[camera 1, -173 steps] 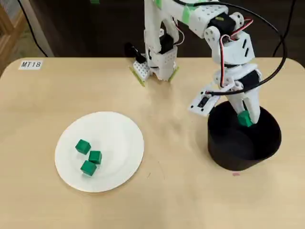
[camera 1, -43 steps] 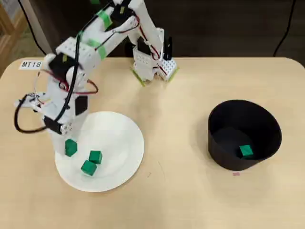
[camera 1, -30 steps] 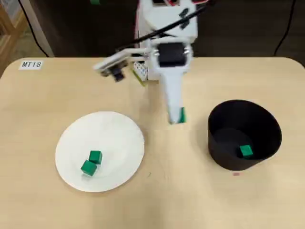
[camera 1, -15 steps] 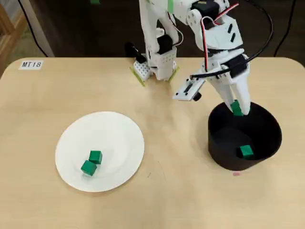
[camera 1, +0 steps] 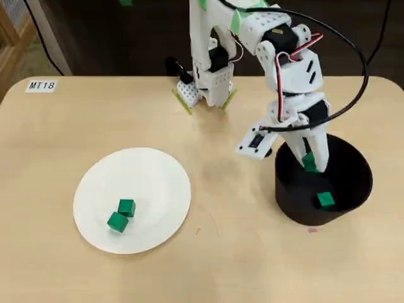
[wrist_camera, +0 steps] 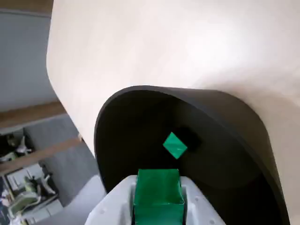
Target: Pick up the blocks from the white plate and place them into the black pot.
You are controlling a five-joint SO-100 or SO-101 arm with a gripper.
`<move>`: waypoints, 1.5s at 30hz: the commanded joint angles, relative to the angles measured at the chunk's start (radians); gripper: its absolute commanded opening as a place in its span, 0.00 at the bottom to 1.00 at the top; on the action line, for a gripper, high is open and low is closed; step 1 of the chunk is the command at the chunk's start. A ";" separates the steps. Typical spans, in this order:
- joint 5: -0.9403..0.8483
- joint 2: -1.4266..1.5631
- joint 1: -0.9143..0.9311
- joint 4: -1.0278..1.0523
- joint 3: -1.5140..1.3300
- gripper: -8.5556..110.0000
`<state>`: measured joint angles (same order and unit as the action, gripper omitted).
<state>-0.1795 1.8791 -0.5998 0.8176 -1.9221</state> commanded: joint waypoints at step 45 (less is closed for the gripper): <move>1.215 -0.607 0.960 0.690 0.922 0.05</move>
<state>0.9633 1.2732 0.3497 1.5002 -1.0738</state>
